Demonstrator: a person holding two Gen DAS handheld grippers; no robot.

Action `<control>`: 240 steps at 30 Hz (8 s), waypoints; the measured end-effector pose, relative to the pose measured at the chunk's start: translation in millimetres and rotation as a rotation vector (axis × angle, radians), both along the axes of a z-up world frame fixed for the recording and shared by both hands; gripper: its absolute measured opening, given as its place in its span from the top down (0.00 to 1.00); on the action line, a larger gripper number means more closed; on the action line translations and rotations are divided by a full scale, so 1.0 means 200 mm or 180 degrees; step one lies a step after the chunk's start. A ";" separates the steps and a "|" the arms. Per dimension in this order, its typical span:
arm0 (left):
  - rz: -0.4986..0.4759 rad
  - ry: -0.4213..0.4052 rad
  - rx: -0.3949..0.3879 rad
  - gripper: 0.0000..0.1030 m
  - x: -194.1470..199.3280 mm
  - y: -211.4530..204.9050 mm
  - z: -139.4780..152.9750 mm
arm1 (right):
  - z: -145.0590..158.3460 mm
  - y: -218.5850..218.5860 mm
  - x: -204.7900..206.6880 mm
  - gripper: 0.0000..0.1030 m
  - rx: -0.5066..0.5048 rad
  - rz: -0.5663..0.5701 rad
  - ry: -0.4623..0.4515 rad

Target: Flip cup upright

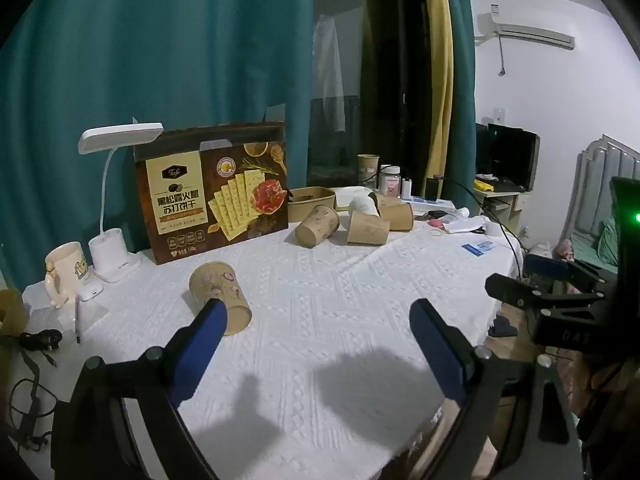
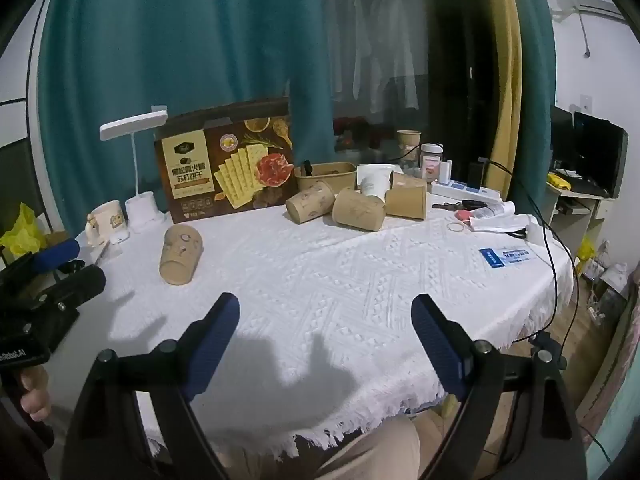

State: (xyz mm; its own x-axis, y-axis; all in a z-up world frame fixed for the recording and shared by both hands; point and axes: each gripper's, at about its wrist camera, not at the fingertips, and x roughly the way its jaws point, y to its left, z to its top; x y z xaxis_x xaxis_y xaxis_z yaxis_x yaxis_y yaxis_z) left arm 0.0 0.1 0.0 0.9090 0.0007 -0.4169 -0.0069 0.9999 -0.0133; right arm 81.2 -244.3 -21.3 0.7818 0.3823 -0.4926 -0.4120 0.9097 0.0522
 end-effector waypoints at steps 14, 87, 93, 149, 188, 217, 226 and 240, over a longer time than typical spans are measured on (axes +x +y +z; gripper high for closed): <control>0.0004 -0.0038 -0.0034 0.10 -0.01 0.00 0.01 | -0.01 -0.01 -0.01 0.16 -0.0001 -0.0004 -0.0001; -0.0095 -0.0111 -0.0117 0.10 -0.06 -0.02 0.05 | 0.00 -0.02 -0.01 0.16 0.0003 0.0007 0.0022; -0.0095 -0.0107 -0.0114 0.10 -0.06 -0.03 0.05 | 0.00 -0.01 -0.01 0.16 0.0004 0.0006 0.0021; 0.0049 0.1564 -0.1781 0.40 0.73 0.37 -0.39 | -0.36 -0.05 0.55 0.16 0.0187 0.0098 0.0776; 0.0211 0.0972 -0.1017 0.20 0.28 0.33 -0.31 | -0.36 0.40 0.62 0.16 0.0225 0.1727 0.2268; 0.0418 0.0695 -0.1102 0.20 0.09 0.69 -0.39 | -0.32 0.89 0.62 0.35 -0.0786 0.1333 0.0301; 0.0384 0.0701 -0.1108 0.20 0.08 0.66 -0.39 | -0.38 0.83 0.39 0.35 -0.0581 0.1139 -0.0270; 0.0273 0.0650 -0.0669 0.20 0.07 0.48 -0.37 | -0.48 0.65 0.14 0.21 -0.0451 0.1234 -0.0047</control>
State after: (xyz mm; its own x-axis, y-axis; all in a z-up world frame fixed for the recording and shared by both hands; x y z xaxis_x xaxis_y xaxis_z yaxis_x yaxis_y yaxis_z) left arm 13.9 96.5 -74.0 0.8067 -0.0317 -0.5901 -0.1151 0.9710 -0.2094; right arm 109.4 -114.5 -117.2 0.6004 0.5792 -0.5514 -0.7255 0.6846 -0.0708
